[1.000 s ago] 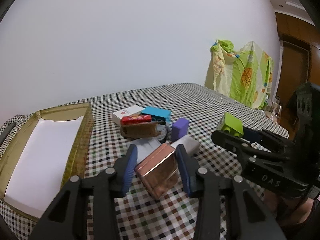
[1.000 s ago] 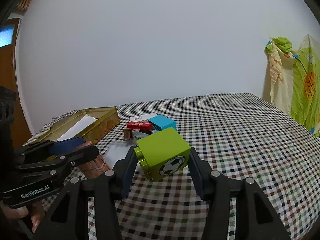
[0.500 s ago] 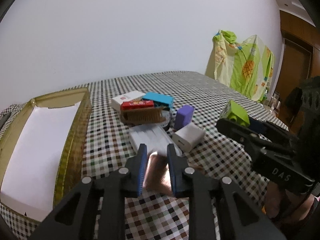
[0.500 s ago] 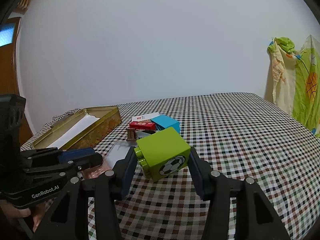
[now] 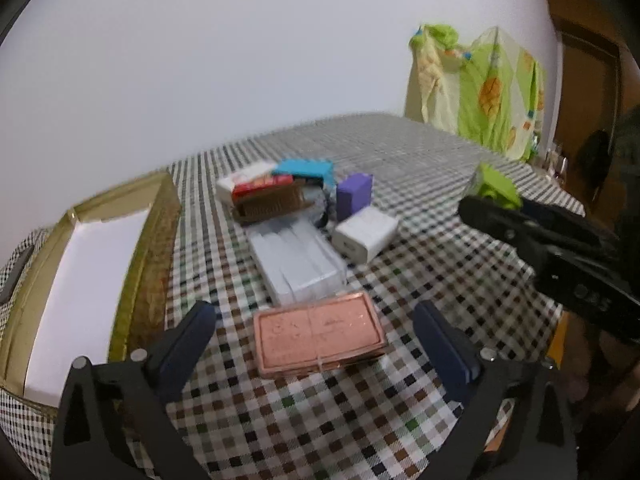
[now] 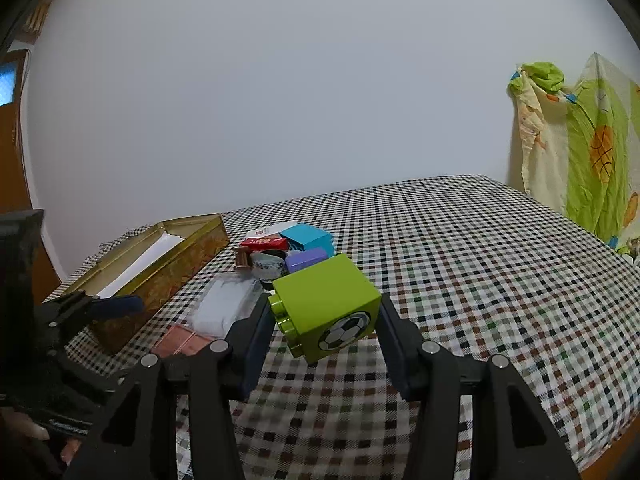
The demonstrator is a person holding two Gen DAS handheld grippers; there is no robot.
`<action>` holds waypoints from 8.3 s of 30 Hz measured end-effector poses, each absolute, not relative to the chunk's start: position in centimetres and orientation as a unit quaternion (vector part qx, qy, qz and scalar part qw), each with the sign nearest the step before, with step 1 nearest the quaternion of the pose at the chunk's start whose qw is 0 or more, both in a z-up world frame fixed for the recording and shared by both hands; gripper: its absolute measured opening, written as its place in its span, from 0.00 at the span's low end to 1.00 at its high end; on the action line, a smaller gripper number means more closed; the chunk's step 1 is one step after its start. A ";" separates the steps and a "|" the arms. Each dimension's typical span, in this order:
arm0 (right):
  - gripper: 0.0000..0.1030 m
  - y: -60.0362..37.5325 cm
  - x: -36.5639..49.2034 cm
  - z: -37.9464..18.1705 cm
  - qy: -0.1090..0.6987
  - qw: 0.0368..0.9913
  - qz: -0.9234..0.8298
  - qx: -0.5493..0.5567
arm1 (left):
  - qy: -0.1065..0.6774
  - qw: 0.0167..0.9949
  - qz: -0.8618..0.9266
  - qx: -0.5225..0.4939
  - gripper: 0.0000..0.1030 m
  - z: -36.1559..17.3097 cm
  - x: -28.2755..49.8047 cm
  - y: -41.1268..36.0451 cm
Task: Organize rigid objects
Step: 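Lift the rose-gold box with the left gripper while the right gripper lifts the green block, then carry both objects over the gold tray, lower the green block and open the right gripper, then lower the rose-gold box into the tray and open the left gripper, then grasp the white charger cube with the right gripper, then grasp the clear plastic box with the left gripper while the right gripper holds the charger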
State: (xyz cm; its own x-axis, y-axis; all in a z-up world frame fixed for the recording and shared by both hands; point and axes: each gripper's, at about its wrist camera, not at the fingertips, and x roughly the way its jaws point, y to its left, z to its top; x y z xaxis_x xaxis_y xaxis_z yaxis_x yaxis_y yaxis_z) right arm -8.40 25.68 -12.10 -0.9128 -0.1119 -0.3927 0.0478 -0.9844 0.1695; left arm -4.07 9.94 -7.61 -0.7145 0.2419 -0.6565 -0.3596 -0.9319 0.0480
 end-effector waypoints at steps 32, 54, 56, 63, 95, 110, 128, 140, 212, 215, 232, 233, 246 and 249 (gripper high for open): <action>0.51 24.2 -10.7 -9.0 -0.061 0.046 -0.986 0.151 | 0.020 0.123 0.956 -0.267 0.76 -4.8 -5.6 5.4; 0.51 20.6 -13.4 -8.5 -0.046 0.044 -0.988 0.141 | 0.024 0.066 0.978 -0.196 0.76 -4.3 -5.6 1.3; 0.51 20.2 -13.6 -8.5 -0.043 0.044 -0.988 0.140 | 0.020 0.064 0.979 -0.195 0.76 -4.3 -5.6 0.8; 0.51 17.7 -14.2 -8.5 -0.030 0.055 -0.988 0.141 | 0.008 0.049 0.981 -0.187 0.76 -4.1 -5.5 -0.5; 0.51 9.4 -18.8 -7.6 0.025 0.154 -0.970 0.184 | -0.032 0.004 0.972 -0.232 0.76 -4.6 -7.8 -8.7; 0.51 6.4 -23.5 -7.7 0.033 0.184 -0.953 0.240 | -0.031 -0.002 0.958 -0.285 0.76 -3.6 -10.8 -11.5; 0.51 2.8 -28.5 -10.6 0.057 0.201 -0.923 0.323 | -0.005 -0.023 0.931 -0.363 0.76 -4.2 -15.6 -13.0; 0.68 1.9 -29.9 -11.4 0.079 0.184 -0.918 0.342 | 0.011 -0.036 0.926 -0.376 0.81 -4.4 -16.8 -12.8; 0.64 23.0 -17.3 -13.3 -0.042 0.056 -0.934 0.349 | 0.015 0.098 0.946 -0.310 1.00 -7.2 -9.7 6.1; 0.64 23.6 -16.9 -12.5 -0.044 0.042 -0.942 0.331 | 0.016 0.102 0.945 -0.312 1.00 -7.2 -9.8 6.5; 0.64 25.2 -16.9 -11.3 -0.064 0.021 -0.959 0.274 | 0.005 0.136 0.918 -0.372 1.00 -8.5 -12.9 9.1; 0.64 25.4 -17.0 -11.2 -0.069 0.021 -0.960 0.271 | 0.006 0.134 0.917 -0.376 1.00 -8.6 -13.1 9.1; 0.64 25.2 -16.8 -11.1 -0.074 0.014 -0.963 0.260 | 0.021 0.136 0.893 -0.427 0.67 -10.1 -15.1 10.2; 0.64 25.2 -16.7 -11.0 -0.072 0.013 -0.963 0.258 | 0.014 0.137 0.892 -0.430 0.56 -10.2 -15.1 9.8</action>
